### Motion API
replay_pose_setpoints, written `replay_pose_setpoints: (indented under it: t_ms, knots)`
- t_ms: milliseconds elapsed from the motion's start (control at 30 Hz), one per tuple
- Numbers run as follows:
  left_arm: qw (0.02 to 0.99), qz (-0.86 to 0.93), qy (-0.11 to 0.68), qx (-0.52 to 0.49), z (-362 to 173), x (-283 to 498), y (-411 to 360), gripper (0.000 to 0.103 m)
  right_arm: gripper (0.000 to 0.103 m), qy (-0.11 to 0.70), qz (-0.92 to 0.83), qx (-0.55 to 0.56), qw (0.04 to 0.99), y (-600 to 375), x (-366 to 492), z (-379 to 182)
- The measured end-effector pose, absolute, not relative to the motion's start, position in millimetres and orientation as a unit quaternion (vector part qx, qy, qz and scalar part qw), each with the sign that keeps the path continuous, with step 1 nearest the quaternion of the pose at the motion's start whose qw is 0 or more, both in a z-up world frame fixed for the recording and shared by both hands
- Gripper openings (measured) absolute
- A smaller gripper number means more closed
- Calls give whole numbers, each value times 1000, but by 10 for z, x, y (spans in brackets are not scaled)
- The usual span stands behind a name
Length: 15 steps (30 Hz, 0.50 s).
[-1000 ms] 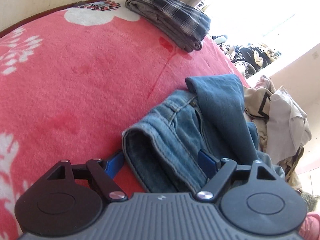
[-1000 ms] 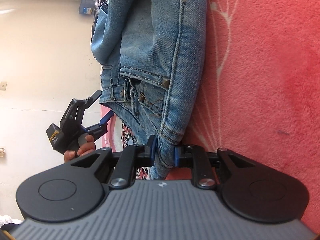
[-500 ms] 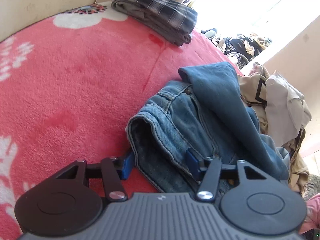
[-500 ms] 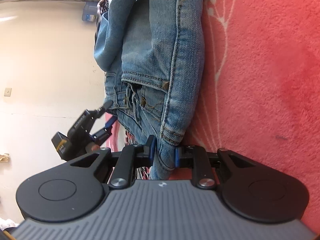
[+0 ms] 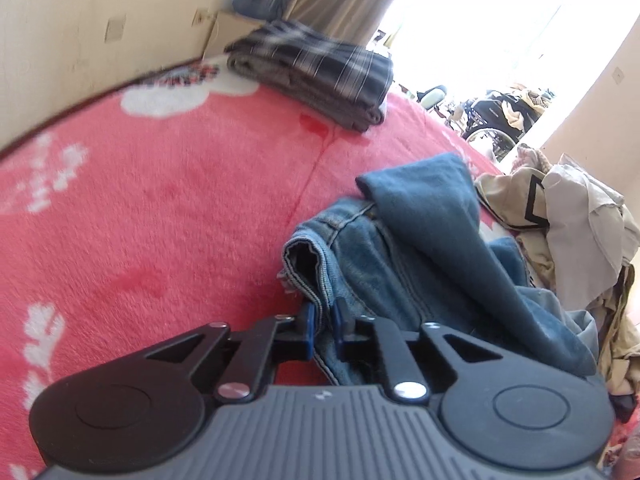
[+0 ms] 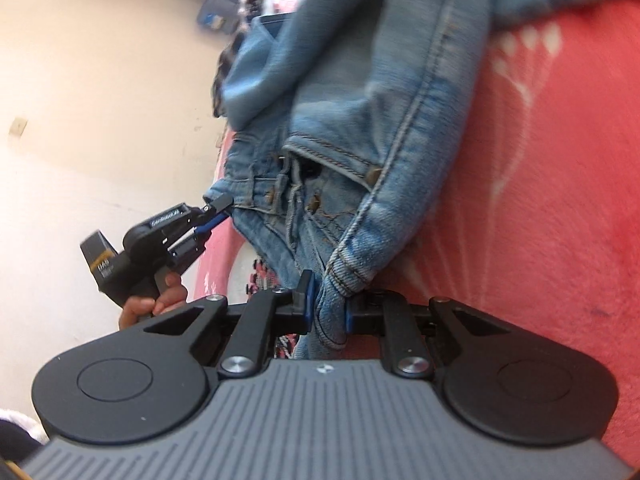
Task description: Fold clothes
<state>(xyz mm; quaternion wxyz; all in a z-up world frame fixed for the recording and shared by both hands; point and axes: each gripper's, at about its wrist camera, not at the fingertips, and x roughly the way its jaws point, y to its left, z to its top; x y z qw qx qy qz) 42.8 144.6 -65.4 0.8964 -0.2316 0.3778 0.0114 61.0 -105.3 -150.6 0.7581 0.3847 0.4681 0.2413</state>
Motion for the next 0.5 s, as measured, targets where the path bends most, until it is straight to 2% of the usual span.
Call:
replay_pose_setpoints:
  t_ms: [200,500]
  knots:
    - [913,-2,349,-210,-335,400,1377,7,10,446,274,357,774,-1025,563,-1183]
    - [926,-2,327,-191,100,517,1595,3,10,444,343,258,786,-641,630,-637]
